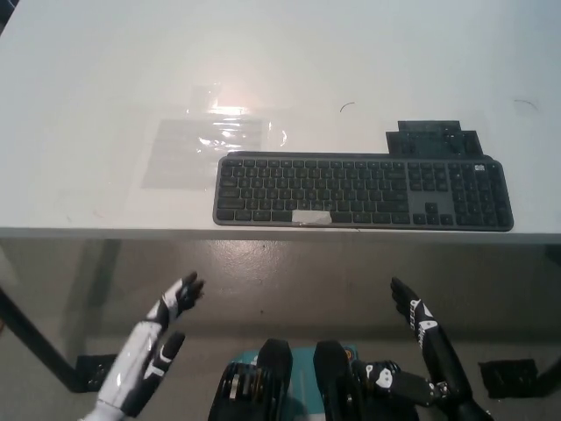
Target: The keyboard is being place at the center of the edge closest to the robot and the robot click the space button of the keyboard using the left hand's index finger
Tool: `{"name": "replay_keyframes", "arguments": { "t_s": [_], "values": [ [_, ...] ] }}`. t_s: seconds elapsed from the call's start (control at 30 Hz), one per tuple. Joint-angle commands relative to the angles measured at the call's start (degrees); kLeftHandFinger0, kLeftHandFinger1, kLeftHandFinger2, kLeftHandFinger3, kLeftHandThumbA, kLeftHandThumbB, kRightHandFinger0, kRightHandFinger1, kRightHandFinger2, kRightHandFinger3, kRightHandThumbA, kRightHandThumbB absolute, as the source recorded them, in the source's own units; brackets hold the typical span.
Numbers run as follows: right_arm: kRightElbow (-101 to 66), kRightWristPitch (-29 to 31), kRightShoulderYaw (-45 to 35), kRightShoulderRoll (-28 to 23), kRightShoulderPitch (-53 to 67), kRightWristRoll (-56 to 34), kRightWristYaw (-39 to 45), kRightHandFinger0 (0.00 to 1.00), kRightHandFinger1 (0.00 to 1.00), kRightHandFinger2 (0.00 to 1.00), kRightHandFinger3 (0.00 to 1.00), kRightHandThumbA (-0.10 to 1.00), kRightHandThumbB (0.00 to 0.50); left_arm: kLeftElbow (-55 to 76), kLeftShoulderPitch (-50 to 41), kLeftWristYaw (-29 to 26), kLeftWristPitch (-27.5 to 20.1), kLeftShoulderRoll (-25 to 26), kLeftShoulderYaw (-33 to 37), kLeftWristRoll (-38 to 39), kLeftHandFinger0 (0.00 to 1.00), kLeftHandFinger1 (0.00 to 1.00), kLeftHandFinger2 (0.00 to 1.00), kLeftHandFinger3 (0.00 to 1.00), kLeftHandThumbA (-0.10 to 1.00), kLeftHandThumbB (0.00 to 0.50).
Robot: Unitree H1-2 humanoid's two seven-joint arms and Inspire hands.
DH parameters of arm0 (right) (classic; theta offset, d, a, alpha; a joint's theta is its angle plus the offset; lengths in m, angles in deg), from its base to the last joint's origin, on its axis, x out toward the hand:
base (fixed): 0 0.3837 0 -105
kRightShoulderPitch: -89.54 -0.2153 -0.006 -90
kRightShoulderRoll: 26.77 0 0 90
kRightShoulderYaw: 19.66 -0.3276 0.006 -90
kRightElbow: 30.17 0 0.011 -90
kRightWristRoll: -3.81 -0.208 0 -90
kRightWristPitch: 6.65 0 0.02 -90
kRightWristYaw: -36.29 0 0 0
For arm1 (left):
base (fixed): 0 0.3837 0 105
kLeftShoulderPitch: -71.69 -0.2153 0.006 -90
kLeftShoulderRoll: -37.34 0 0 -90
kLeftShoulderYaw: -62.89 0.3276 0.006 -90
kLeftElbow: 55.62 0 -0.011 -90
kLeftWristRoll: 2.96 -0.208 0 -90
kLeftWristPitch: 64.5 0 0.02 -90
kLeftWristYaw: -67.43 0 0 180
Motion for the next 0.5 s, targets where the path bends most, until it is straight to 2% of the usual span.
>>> {"name": "replay_keyframes", "arguments": {
  "t_s": [0.0, 0.03, 0.13, 0.2, 0.3, 0.47],
  "values": [
    [-0.3, 3.7, 0.1, -0.2, -0.9, 0.8, 0.3, 1.0, 1.0, 1.0, 1.0, 1.0, 0.331, 6.8, 2.6, -0.6, -2.8, 1.2, -0.6, -10.6, 0.01, 0.0, 0.05, 1.0, 1.0, 0.354],
    [-0.3, 3.7, 0.2, -0.2, -0.9, 0.8, 0.3, 1.0, 1.0, 1.0, 1.0, 1.0, 0.33, 7.2, 3.3, -1.4, -3.0, 0.8, -0.7, -13.0, 0.0, 0.0, 0.0, 1.0, 1.0, 0.353],
    [-0.2, 3.7, 0.3, -0.3, -0.7, 1.1, 0.3, 1.0, 1.0, 1.0, 1.0, 1.0, 0.338, 8.1, 5.9, -1.7, -0.8, -0.6, -0.1, -16.9, 0.0, 0.0, 0.0, 1.0, 1.0, 0.373],
    [-0.1, 4.0, 0.4, -0.2, -0.7, 1.4, 0.1, 1.0, 1.0, 1.0, 1.0, 1.0, 0.34, 6.9, 8.2, -1.8, 0.4, -1.6, 0.7, -19.9, 0.0, 0.0, 0.0, 1.0, 1.0, 0.351],
    [-0.2, 3.6, 0.3, -0.3, -0.8, 1.3, 0.3, 1.0, 1.0, 1.0, 1.0, 1.0, 0.337, 5.3, 11.3, -1.7, 2.7, -3.2, 1.7, -23.3, 0.0, 0.0, 0.0, 1.0, 1.0, 0.386],
    [-0.4, 3.6, 0.1, -0.1, -0.7, 1.0, 0.4, 1.0, 1.0, 1.0, 1.0, 1.0, 0.341, 0.5, 16.4, 0.1, 5.5, -4.1, 3.7, -25.1, 0.0, 0.0, 0.01, 1.0, 1.0, 0.376]
  ]
}}
